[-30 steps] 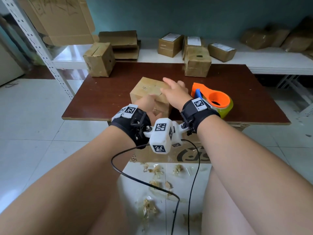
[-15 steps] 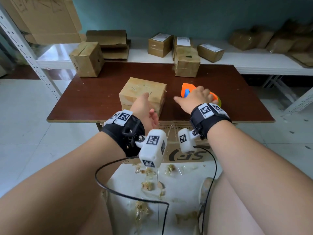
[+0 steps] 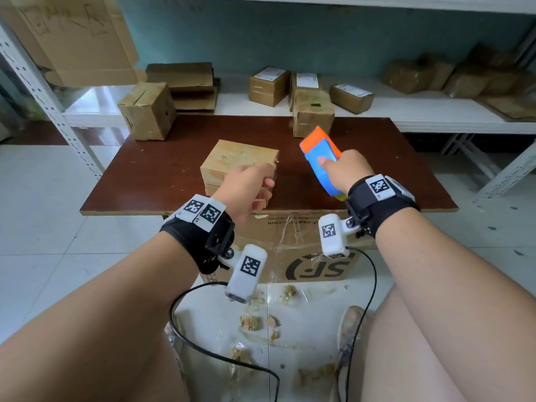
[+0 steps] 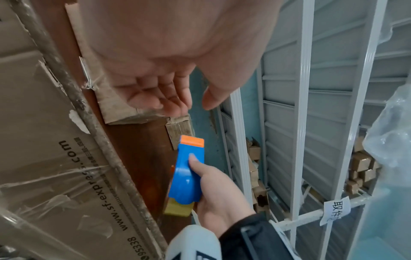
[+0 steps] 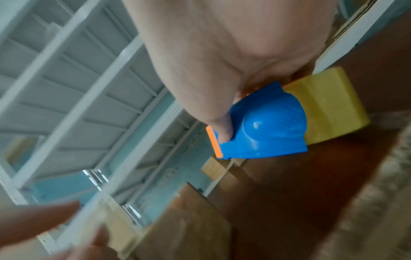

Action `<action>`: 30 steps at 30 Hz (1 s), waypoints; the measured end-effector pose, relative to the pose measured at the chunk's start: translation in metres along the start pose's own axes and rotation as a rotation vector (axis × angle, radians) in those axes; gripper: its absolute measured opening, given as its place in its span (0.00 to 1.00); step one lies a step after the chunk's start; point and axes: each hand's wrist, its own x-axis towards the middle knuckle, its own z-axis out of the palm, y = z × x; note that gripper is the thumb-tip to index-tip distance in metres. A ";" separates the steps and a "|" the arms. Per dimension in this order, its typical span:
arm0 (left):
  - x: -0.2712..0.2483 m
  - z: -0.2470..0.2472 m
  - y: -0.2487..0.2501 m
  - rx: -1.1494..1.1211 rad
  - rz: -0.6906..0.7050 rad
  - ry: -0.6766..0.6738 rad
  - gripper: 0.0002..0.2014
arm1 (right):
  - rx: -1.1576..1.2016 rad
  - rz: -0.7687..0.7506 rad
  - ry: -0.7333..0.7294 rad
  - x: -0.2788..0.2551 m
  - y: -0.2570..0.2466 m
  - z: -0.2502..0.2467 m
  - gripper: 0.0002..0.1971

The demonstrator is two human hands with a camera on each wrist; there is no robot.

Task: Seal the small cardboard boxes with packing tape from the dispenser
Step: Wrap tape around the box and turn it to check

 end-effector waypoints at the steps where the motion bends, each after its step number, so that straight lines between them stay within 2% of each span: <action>1: -0.001 0.000 0.002 -0.025 0.008 -0.027 0.08 | 0.058 -0.045 0.010 -0.006 -0.006 -0.006 0.21; 5: -0.002 -0.001 0.002 -0.038 0.162 -0.045 0.23 | 0.258 -0.266 0.009 -0.046 -0.025 -0.017 0.25; 7: -0.007 -0.003 0.001 -0.027 0.213 -0.051 0.34 | 0.368 -0.307 -0.035 -0.065 -0.032 -0.015 0.28; 9: -0.016 -0.005 0.005 -0.086 0.216 -0.114 0.38 | 0.530 -0.329 -0.087 -0.078 -0.040 -0.010 0.36; 11: -0.029 -0.006 0.010 -0.165 0.241 -0.218 0.35 | 0.640 -0.375 -0.132 -0.089 -0.049 -0.006 0.44; 12: -0.034 -0.007 0.010 -0.178 0.271 -0.235 0.31 | 0.661 -0.395 -0.155 -0.095 -0.053 -0.003 0.44; 14: -0.041 -0.010 0.010 -0.169 0.322 -0.201 0.22 | 0.689 -0.409 -0.177 -0.105 -0.059 0.003 0.37; 15: -0.044 -0.013 0.008 -0.163 0.338 -0.176 0.21 | 0.705 -0.404 -0.179 -0.109 -0.060 0.007 0.33; 18: -0.050 -0.020 0.004 -0.162 0.356 -0.113 0.31 | 0.756 -0.353 -0.231 -0.116 -0.064 0.021 0.30; 20: -0.049 -0.026 0.003 -0.161 0.362 -0.084 0.39 | 0.805 -0.327 -0.246 -0.120 -0.068 0.028 0.33; 23: -0.049 -0.032 0.003 -0.163 0.292 -0.085 0.48 | 0.905 -0.320 -0.226 -0.124 -0.070 0.032 0.35; 26: -0.054 -0.035 0.007 -0.168 0.289 -0.167 0.47 | 0.902 -0.321 -0.188 -0.125 -0.067 0.027 0.37; 28: -0.058 -0.036 0.010 -0.190 0.265 -0.138 0.42 | 0.843 -0.323 -0.171 -0.125 -0.064 0.024 0.39; 30: -0.056 -0.040 0.011 -0.216 0.225 -0.053 0.35 | 0.760 -0.329 -0.164 -0.125 -0.060 0.021 0.37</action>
